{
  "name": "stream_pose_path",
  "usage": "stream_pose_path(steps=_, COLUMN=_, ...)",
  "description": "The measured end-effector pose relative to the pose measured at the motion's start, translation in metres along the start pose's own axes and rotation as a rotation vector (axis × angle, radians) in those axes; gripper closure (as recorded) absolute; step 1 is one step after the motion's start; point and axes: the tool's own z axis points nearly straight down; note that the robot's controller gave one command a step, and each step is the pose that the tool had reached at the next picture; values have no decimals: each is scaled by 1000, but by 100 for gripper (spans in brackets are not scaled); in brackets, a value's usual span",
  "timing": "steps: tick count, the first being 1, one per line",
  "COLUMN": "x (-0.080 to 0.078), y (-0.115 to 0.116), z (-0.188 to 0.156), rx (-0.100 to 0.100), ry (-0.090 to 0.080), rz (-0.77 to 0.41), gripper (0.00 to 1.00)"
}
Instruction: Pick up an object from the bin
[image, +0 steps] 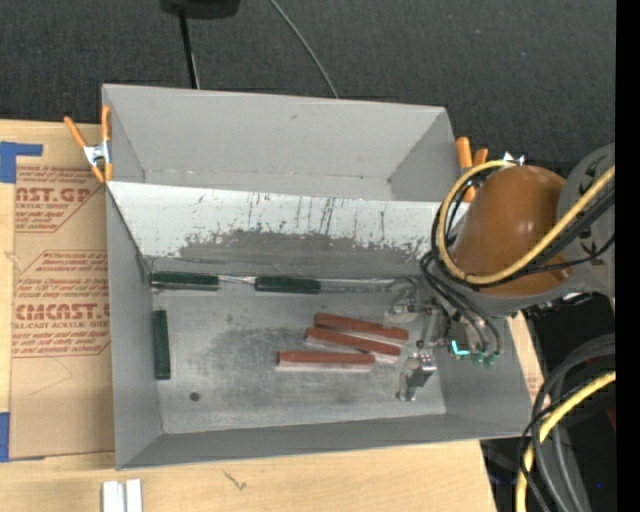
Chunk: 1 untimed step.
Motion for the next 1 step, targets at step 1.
stream_pose_path(steps=1, x=-2, y=0, z=-3, rx=1, ry=-8, rz=-1, gripper=0)
